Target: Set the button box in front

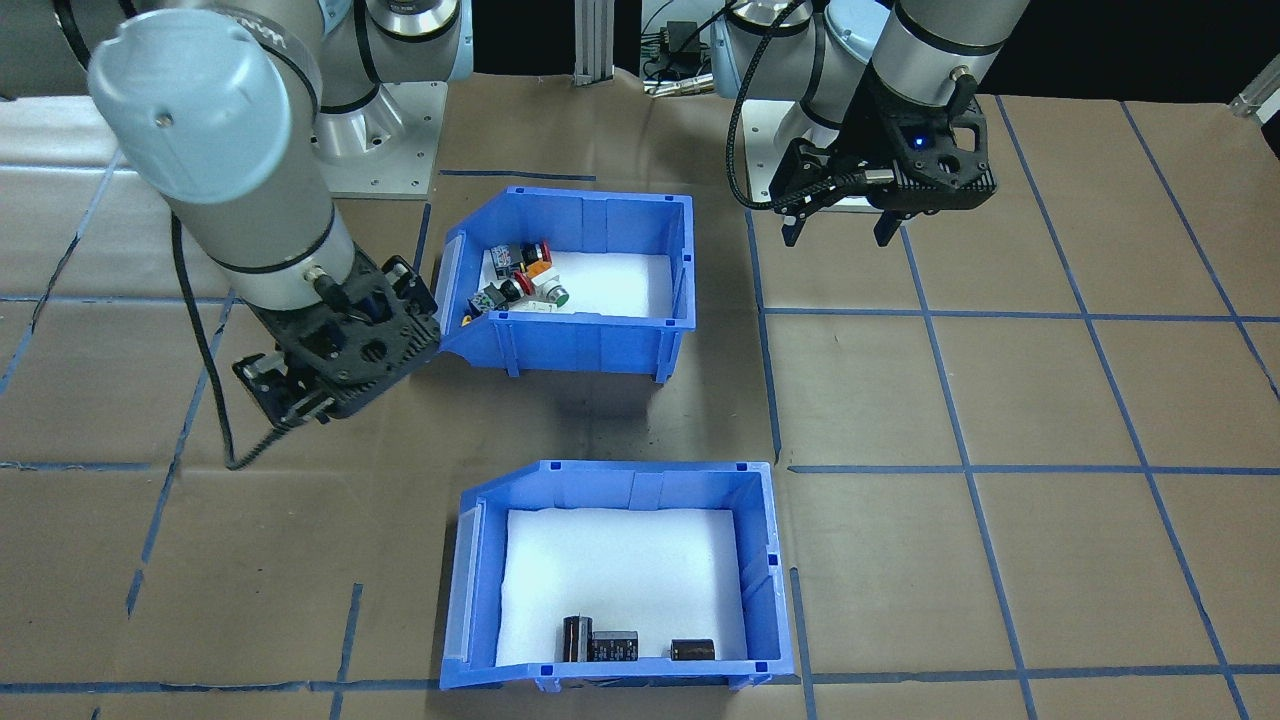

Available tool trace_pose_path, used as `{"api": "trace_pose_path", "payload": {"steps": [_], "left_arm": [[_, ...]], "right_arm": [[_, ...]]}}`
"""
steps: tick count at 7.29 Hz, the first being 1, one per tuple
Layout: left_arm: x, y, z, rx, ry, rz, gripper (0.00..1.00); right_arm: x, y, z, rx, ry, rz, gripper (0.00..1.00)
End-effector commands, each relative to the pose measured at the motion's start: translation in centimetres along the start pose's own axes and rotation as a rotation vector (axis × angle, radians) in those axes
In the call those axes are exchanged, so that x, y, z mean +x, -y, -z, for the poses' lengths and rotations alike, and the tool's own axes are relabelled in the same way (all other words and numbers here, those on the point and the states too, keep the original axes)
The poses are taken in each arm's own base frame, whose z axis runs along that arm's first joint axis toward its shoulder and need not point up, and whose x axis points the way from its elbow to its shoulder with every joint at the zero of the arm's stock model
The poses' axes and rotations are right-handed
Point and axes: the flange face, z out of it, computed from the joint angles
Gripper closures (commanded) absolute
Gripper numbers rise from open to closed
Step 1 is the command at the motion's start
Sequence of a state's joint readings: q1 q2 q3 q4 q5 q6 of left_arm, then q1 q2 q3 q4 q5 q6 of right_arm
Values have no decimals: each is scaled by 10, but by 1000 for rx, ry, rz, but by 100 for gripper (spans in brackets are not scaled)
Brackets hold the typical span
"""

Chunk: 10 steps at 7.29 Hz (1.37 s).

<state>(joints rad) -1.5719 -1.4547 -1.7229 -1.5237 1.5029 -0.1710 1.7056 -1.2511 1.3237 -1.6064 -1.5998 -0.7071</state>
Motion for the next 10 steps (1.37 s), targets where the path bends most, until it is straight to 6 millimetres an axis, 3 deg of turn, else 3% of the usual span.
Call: {"api": "trace_pose_path", "payload": {"steps": [1,3,4,5,7,8,10], "left_arm": [[-2,-40,-18,-70,15,457,3],[6,-86,-41,-98,60,786,3],[30,-114,-56,-110,96,876,3],[51,-146,-84,-132,152,990,3],[86,-199,-119,-95,190,1255,3],[104,-219,-134,-59,109,1298,3],[115,-242,-179,-36,-11,1407,1]], "right_arm": [[-25,87,2,3,-64,340,0],[-64,149,-5,34,-75,454,0],[-89,168,-16,20,-79,495,0],[-102,174,-23,9,-72,521,0],[-130,189,-59,-38,-36,660,0],[-129,196,-80,-62,-17,679,0],[-131,204,-111,-90,13,693,0]]}}
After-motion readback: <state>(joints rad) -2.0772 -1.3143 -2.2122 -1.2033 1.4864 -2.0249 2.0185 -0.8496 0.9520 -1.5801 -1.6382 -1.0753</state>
